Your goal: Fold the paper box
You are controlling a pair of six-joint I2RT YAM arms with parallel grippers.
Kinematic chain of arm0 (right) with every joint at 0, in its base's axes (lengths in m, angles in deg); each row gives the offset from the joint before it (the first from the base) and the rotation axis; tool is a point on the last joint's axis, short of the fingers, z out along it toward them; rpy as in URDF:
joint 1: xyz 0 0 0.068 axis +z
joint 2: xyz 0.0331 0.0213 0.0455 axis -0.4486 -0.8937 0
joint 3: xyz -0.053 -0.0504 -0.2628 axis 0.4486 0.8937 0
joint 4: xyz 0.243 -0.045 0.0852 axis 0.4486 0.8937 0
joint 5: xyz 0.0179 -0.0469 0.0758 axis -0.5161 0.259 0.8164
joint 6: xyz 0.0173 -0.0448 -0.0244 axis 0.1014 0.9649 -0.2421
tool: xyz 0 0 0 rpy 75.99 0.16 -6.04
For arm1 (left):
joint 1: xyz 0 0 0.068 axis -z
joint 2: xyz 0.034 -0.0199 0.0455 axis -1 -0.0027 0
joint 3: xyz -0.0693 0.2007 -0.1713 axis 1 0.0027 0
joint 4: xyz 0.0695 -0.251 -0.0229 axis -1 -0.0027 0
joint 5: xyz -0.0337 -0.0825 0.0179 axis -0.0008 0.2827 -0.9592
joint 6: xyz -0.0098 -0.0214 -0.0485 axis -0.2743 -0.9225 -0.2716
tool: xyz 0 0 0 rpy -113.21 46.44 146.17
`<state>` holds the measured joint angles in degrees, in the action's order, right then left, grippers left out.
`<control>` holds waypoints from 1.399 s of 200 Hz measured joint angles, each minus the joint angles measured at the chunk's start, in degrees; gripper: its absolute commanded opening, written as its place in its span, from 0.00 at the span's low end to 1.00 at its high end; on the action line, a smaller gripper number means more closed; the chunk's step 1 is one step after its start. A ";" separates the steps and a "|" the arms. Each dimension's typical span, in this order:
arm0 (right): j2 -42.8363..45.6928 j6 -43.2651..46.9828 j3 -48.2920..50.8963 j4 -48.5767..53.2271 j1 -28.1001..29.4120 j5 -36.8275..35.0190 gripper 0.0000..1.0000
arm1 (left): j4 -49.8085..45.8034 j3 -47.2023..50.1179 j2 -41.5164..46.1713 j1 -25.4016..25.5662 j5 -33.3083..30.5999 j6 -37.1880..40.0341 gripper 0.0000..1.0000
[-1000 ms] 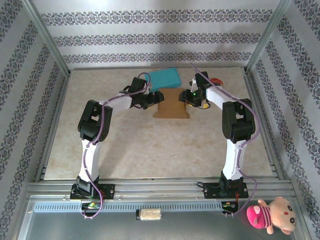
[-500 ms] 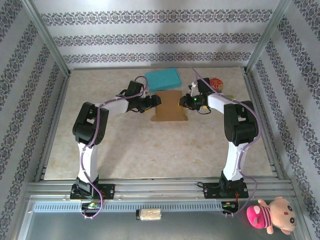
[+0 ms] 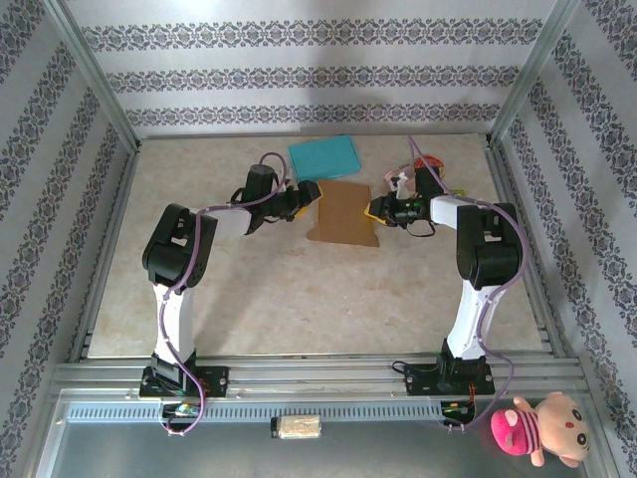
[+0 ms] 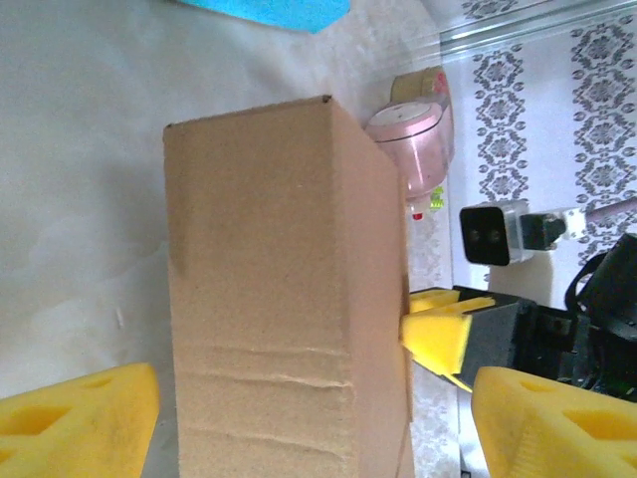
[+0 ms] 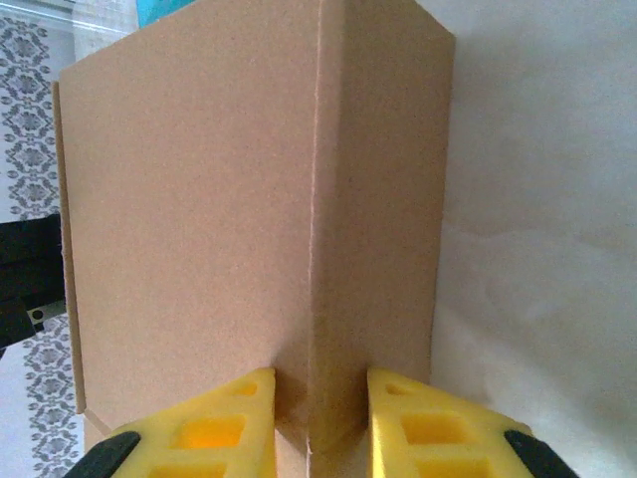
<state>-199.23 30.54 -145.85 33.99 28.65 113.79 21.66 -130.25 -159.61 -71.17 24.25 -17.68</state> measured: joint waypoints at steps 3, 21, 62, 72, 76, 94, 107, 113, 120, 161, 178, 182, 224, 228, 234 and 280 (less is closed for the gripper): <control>0.00 -0.07 0.09 -0.13 -0.02 0.15 0.24 | 0.61 0.15 -0.07 0.00 -0.02 -0.24 0.82; 0.00 -0.94 0.55 -0.96 -0.63 0.87 0.23 | 4.59 2.05 -0.35 0.00 -0.17 -2.05 0.82; -0.39 -2.03 0.66 -1.60 -1.73 1.90 0.24 | 11.47 3.69 -4.04 0.44 -0.59 -6.27 0.82; -0.46 -2.16 0.66 -1.68 -1.79 2.08 0.23 | 11.89 3.67 -4.17 0.85 -0.63 -6.75 0.82; -0.52 -2.19 0.66 -1.75 -1.79 2.12 0.24 | 11.98 3.56 -4.39 1.16 -0.61 -6.99 0.82; -0.57 -2.25 0.66 -1.92 -1.79 2.12 0.24 | 12.94 2.93 -5.22 2.10 -1.03 -7.72 0.80; -0.57 -2.58 0.66 -1.99 -1.79 2.12 0.24 | 13.99 2.54 -5.90 2.80 -1.55 -8.04 0.78; -0.57 -2.67 0.66 -1.99 -1.79 2.12 0.24 | 14.16 2.29 -6.12 3.08 -1.68 -8.26 0.76; -0.57 -2.84 0.66 -1.99 -1.79 2.12 0.24 | 14.69 2.16 -6.47 3.58 -2.03 -8.52 0.73; -0.57 -3.30 0.66 -2.01 -1.90 2.12 0.25 | 15.80 2.34 -6.93 6.47 -4.70 -10.45 0.57; -0.57 -3.39 0.63 -2.03 -1.90 2.12 0.26 | 16.48 2.34 -6.93 6.56 -4.94 -11.69 0.49; -0.57 -3.45 0.63 -2.10 -1.90 2.12 0.28 | 16.63 2.34 -6.93 6.56 -4.96 -11.85 0.47; 0.42 -4.76 0.94 -1.14 -1.86 0.66 0.58 | 17.38 2.34 -6.47 6.56 -6.16 -14.21 0.37; 0.81 -4.50 1.07 -0.66 -1.86 0.42 0.60 | 17.38 2.34 -6.34 6.56 -6.32 -14.29 0.36; 1.84 -4.66 1.38 0.20 -1.84 -0.15 0.62 | 17.38 2.34 -6.01 6.56 -6.60 -14.51 0.35; 22.64 0.17 4.66 4.66 1.84 -11.67 0.85 | 17.11 2.34 -1.14 6.29 -8.48 -15.63 0.32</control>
<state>-176.58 30.72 -141.20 38.65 30.49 102.12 38.78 -127.91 -160.75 -64.88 15.77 -33.31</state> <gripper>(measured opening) 0.771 0.511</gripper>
